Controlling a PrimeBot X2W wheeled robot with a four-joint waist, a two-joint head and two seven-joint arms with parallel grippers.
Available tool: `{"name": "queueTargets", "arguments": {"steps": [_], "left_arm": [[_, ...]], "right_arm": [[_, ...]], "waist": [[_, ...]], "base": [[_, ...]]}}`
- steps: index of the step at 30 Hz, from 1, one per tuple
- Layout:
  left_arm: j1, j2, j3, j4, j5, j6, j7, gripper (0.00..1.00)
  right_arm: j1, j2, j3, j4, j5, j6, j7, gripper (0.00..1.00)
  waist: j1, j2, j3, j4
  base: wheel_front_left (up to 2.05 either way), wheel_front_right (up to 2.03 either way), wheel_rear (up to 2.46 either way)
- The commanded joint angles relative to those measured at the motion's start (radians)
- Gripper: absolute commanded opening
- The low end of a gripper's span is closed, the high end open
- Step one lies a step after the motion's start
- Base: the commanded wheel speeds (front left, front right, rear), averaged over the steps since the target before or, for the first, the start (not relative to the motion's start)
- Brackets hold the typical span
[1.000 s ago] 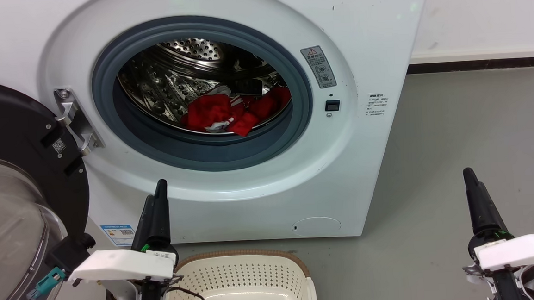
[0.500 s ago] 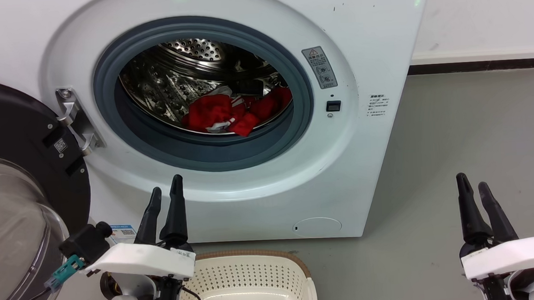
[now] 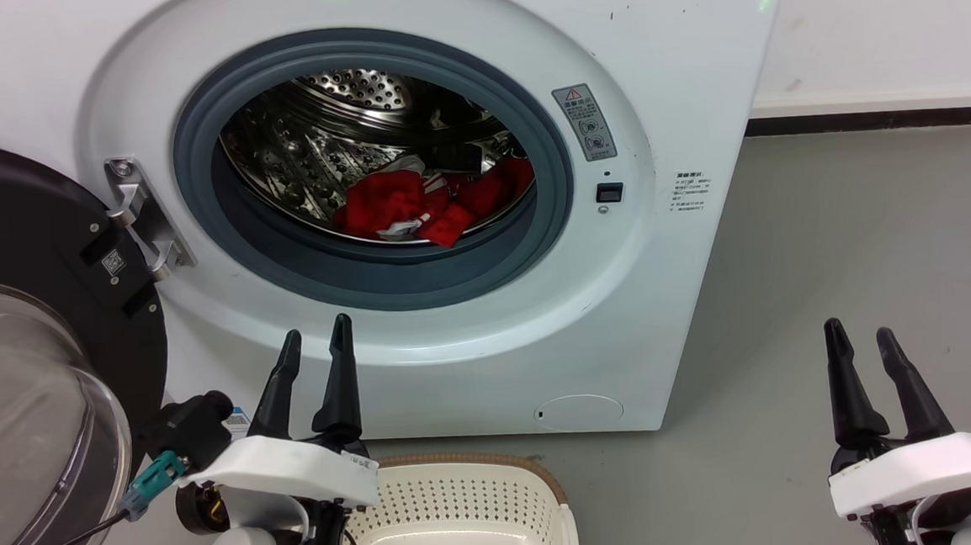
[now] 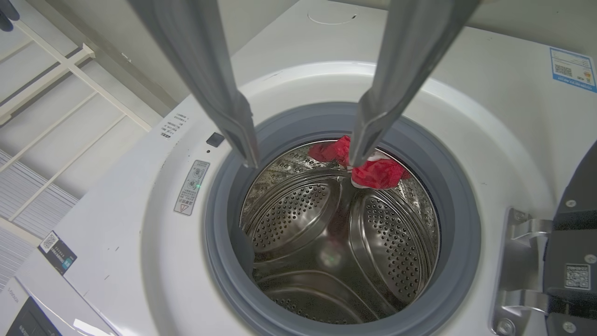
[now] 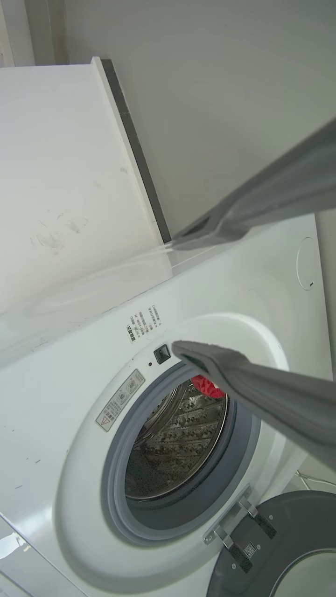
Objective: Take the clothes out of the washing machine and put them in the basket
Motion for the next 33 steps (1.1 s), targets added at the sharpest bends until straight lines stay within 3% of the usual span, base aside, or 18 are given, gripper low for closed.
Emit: {"name": "queueTargets", "arguments": {"steps": [1, 33], "left_arm": [[-0.022, 0.003, -0.004, -0.005, 0.023, 0.002, -0.008, 1.00], [-0.034, 0.003, -0.050, 0.039, 0.340, 0.028, -0.082, 1.00]], "right_arm": [[0.003, -0.001, -0.001, -0.015, -0.025, 0.000, -0.007, 1.00], [0.019, 0.000, -0.015, -0.026, -0.349, 0.000, -0.038, 1.00]], "waist": [[0.0000, 0.0000, 0.000, 0.000], [0.0000, 0.0000, 0.005, 0.011]], "base": [[0.00, 0.00, 0.00], [0.00, 0.00, 0.00]]}}
